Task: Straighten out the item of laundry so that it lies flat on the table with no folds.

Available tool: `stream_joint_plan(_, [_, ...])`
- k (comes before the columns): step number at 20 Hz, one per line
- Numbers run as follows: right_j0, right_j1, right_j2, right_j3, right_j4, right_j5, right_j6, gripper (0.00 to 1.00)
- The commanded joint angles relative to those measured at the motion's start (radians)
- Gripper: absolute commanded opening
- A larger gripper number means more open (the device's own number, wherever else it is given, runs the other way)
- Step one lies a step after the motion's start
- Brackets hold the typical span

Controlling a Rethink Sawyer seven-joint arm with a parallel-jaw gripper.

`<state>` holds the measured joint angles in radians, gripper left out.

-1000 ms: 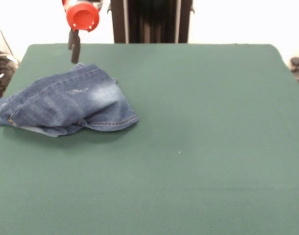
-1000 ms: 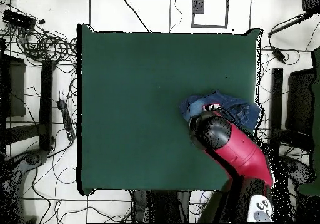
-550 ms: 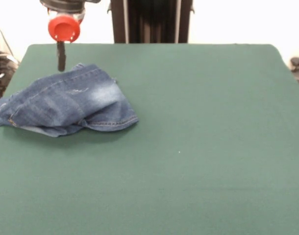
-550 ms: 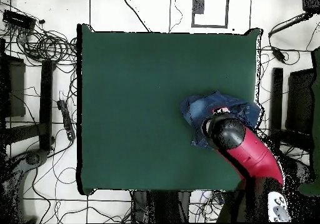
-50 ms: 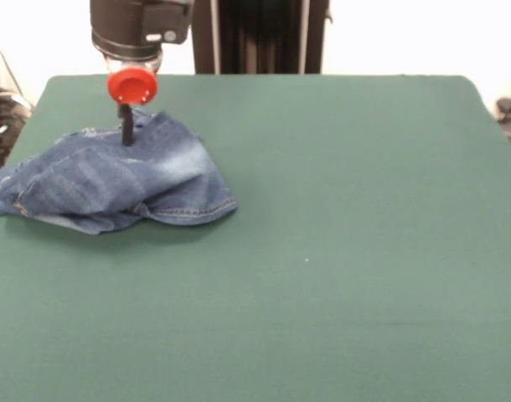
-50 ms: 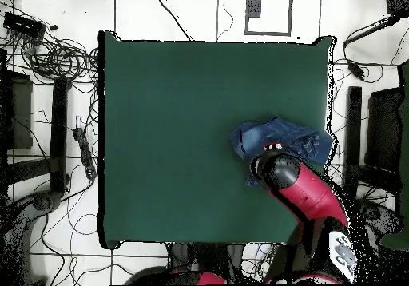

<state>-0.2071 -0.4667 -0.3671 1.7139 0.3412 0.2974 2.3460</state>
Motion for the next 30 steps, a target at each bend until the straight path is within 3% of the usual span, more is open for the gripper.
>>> stream_joint_plan(1, [0.058,0.043,0.14,0.063,-0.003,-0.088,0.149,1.0])
stream_joint_plan(5, [0.093,0.045,0.107,0.064,0.012,-0.048,0.166,1.0])
stream_joint_plan(13, [0.157,0.055,-0.002,0.03,0.02,0.189,0.191,1.0])
stream_joint_plan(30, [0.166,0.106,-0.021,0.028,0.03,0.129,0.197,1.0])
